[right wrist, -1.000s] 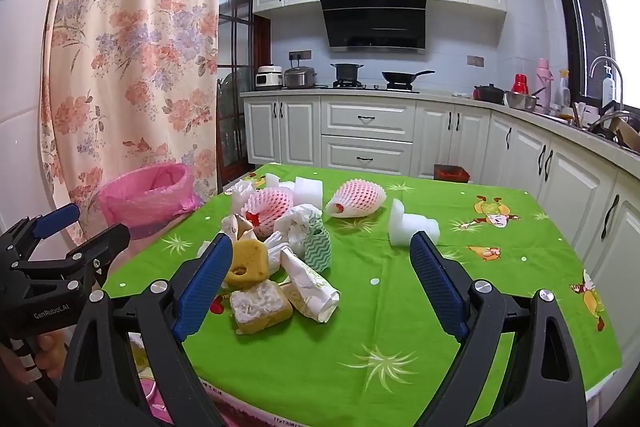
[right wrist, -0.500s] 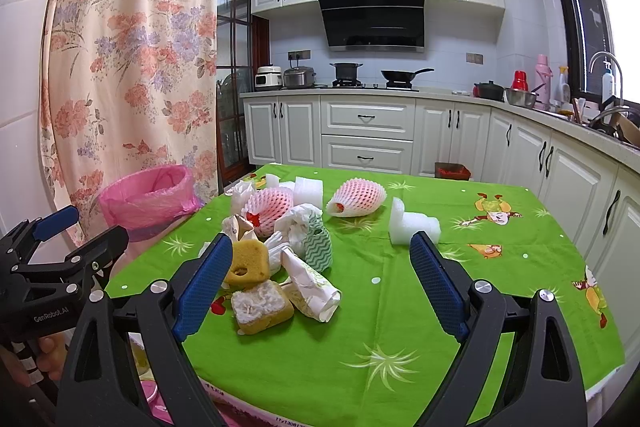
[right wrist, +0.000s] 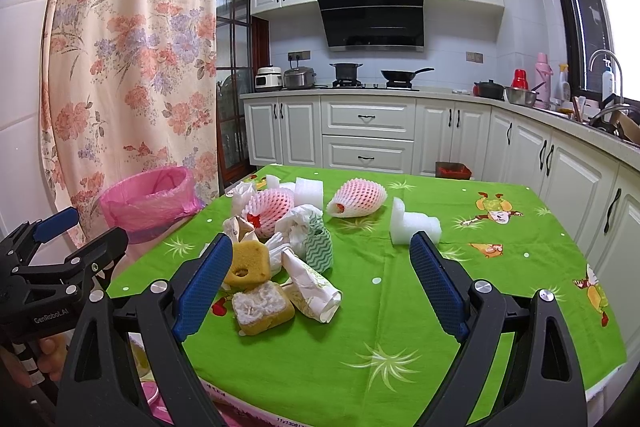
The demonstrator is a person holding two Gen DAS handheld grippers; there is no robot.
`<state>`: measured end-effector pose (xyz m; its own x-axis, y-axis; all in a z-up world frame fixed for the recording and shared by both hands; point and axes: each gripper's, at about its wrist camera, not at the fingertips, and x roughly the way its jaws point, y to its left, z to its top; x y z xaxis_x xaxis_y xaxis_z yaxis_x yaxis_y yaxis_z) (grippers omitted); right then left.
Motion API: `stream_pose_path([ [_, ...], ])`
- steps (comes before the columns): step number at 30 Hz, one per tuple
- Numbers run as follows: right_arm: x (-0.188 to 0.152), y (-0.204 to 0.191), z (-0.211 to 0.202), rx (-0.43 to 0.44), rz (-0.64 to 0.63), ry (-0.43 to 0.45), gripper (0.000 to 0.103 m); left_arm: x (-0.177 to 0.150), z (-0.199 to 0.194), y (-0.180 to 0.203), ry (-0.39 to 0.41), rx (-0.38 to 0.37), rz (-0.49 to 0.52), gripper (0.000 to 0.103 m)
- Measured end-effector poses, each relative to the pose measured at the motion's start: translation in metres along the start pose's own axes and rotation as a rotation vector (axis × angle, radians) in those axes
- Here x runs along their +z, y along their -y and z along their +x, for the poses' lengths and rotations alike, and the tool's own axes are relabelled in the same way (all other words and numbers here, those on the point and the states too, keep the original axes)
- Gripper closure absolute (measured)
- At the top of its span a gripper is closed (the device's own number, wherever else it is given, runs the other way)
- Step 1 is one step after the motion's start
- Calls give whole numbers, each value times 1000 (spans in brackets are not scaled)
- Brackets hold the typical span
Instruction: Collect trash
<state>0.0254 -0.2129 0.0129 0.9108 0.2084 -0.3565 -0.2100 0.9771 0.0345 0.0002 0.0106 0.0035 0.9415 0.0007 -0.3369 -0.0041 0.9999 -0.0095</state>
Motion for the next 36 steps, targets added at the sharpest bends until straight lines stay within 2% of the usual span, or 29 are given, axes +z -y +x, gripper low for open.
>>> stream_pose_path([
  [36,1,1,-1,2,6,3,18,1,-3,9,0,1,4,4],
])
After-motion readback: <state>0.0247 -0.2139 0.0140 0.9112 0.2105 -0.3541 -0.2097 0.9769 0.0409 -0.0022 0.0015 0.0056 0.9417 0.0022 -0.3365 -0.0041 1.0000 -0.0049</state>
